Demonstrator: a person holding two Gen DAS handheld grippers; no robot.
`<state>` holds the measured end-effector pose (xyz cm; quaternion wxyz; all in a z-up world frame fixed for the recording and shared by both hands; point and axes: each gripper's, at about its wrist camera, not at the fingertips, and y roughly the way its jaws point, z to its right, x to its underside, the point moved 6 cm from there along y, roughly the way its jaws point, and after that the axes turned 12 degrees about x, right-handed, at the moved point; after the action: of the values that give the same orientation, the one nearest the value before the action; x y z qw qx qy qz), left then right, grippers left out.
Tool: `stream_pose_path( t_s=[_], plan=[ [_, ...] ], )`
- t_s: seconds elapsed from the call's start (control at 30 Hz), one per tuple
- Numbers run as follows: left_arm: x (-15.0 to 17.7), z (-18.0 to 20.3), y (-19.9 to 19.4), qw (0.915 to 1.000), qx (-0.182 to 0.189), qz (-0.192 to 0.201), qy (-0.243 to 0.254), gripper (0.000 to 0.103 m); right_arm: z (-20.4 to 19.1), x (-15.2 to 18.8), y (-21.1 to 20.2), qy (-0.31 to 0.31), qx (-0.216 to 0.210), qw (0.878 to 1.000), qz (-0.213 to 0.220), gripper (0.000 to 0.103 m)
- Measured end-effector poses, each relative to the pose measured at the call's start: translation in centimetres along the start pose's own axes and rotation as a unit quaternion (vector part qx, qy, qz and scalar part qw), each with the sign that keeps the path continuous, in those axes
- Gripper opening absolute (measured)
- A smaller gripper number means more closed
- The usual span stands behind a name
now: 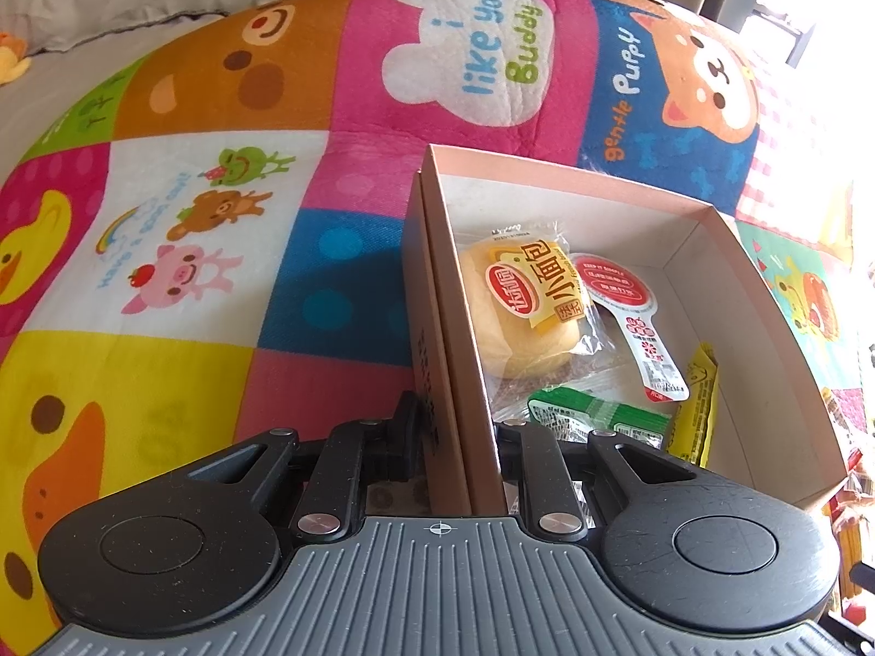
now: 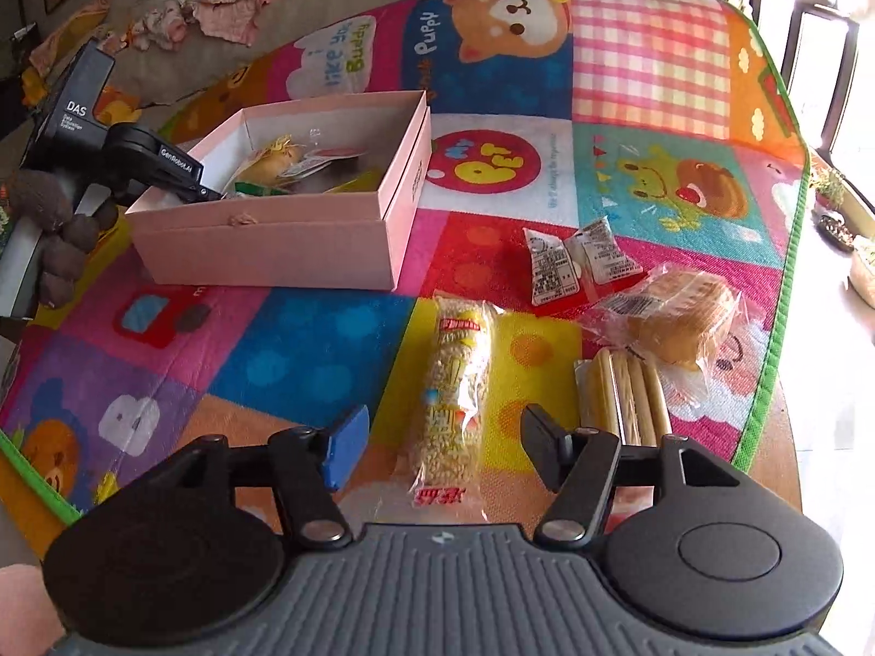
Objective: Organize objects
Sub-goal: 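Grasp the long yellow-wrapped snack bar with the right tool, then carry the snack bar into the pink box and open the right tool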
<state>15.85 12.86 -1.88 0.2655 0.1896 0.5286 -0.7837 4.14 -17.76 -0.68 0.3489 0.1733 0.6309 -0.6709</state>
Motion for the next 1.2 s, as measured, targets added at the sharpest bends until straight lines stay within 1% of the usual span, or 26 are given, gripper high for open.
stream_pose_path(
  t_s=[0.07,0.13,0.17,0.23,0.27,0.3,0.33,0.37,0.5,0.57,0.6,0.67,0.73,0.83,0.93,1.0,1.1,1.2],
  plan=[
    [0.0,0.0,0.0,1.0000,0.001,0.000,-0.001,0.021,-0.1,-0.7,0.9,0.009,0.012,1.000,0.004,0.062],
    [0.0,0.0,0.0,1.0000,0.000,-0.001,0.001,0.021,-0.3,-0.8,1.8,0.023,0.010,1.000,-0.001,0.062],
    [0.0,0.0,0.0,1.0000,-0.001,-0.001,0.002,0.021,-0.4,-0.8,2.3,0.029,0.009,1.000,-0.005,0.059],
    [0.1,0.0,0.0,1.0000,-0.001,-0.001,0.003,0.020,-0.5,-0.4,2.8,0.038,0.009,0.999,-0.017,0.049],
    [0.1,0.0,0.0,1.0000,-0.001,-0.001,0.004,0.020,-0.7,-0.2,2.6,0.036,0.016,0.999,-0.011,0.043],
    [0.1,0.0,0.0,1.0000,-0.002,-0.001,0.005,0.020,-0.8,-0.1,2.4,0.031,0.015,0.999,-0.013,0.035],
    [0.1,0.1,0.0,1.0000,-0.002,-0.001,0.005,0.020,-0.8,0.0,2.2,0.030,0.014,0.999,-0.015,0.032],
    [0.1,0.1,0.0,1.0000,-0.002,-0.001,0.005,0.020,-0.9,0.2,1.8,0.031,0.003,0.999,-0.022,0.029],
    [0.1,0.1,0.0,1.0000,-0.002,-0.001,0.005,0.020,-1.5,0.7,0.2,0.035,-0.051,0.997,-0.043,0.029],
    [0.1,0.1,0.0,1.0000,-0.002,-0.001,0.005,0.020,-2.2,0.3,-1.0,0.032,-0.068,0.996,-0.037,0.029],
    [0.1,0.1,0.0,1.0000,-0.002,-0.001,0.004,0.020,-2.3,0.0,-1.5,0.031,-0.069,0.997,-0.029,0.029],
    [0.1,0.1,0.1,1.0000,-0.001,-0.001,0.004,0.020,-2.4,-1.3,-3.0,0.034,-0.065,0.997,-0.002,0.029],
    [0.1,0.1,0.1,1.0000,-0.001,-0.001,0.005,0.020,-2.1,-2.7,-4.4,0.044,-0.070,0.996,0.022,0.029],
    [0.2,0.1,0.1,1.0000,0.000,-0.001,0.005,0.021,-1.8,-6.0,-6.4,0.046,-0.075,0.994,0.071,0.029],
    [0.2,0.1,0.0,1.0000,0.001,-0.001,0.005,0.021,-2.0,-9.7,-7.0,0.043,-0.065,0.991,0.113,0.029],
    [0.2,0.1,0.0,1.0000,0.001,-0.001,0.005,0.021,-2.3,-12.1,-6.5,0.053,-0.062,0.988,0.131,0.029],
    [0.1,0.1,0.0,1.0000,0.001,-0.003,0.005,0.021,-2.7,-15.4,-4.9,0.089,-0.065,0.983,0.144,0.029],
    [0.1,0.1,0.0,1.0000,0.001,-0.004,0.007,0.021,-3.7,-17.4,-2.3,0.112,-0.073,0.984,0.121,0.029]
  ],
)
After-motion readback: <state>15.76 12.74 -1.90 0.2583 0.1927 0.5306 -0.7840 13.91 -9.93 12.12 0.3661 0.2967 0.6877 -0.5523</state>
